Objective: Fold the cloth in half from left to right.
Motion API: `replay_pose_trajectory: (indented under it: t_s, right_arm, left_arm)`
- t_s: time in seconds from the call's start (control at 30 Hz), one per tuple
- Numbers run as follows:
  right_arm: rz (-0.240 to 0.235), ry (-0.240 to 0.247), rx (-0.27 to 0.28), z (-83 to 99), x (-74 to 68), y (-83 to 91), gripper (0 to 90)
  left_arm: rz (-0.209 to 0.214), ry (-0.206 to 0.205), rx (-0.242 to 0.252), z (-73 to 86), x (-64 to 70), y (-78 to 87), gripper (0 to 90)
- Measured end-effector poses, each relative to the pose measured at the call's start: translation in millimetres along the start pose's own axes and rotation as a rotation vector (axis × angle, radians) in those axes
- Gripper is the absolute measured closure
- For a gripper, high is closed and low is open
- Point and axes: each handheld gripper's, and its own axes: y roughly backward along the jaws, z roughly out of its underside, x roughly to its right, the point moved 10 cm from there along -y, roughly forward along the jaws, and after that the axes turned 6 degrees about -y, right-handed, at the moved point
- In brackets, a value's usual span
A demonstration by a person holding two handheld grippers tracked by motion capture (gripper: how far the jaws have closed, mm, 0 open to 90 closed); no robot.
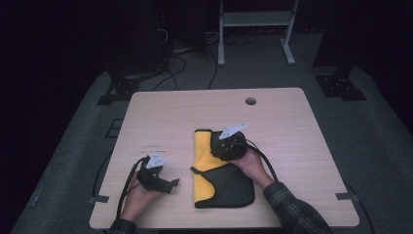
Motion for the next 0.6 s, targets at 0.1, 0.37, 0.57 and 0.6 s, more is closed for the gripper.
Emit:
replay_pose_trajectory:
  t_s: [0.1,0.37,0.57,0.6]
  right_arm:
    - [0.012,0.027,-0.033,6.3,-1.3,-7.2,59.4]
    - [0.039,0.028,-0.032,9.4,0.2,-9.2,78.5]
    - [0.042,0.028,-0.025,6.7,1.8,-4.2,82.0]
    - [0.044,0.027,-0.019,5.4,2.8,-2.4,82.2]
  left_arm:
    - [0.0,0.0,0.0,0.0,0.0,0.0,0.0]
    - [0.0,0.0,0.0,0.0,0.0,0.0,0.0]
    - [0.0,0.0,0.0,0.0,0.0,0.0,0.0]
    - [0.0,0.0,0.0,0.0,0.0,0.0,0.0]
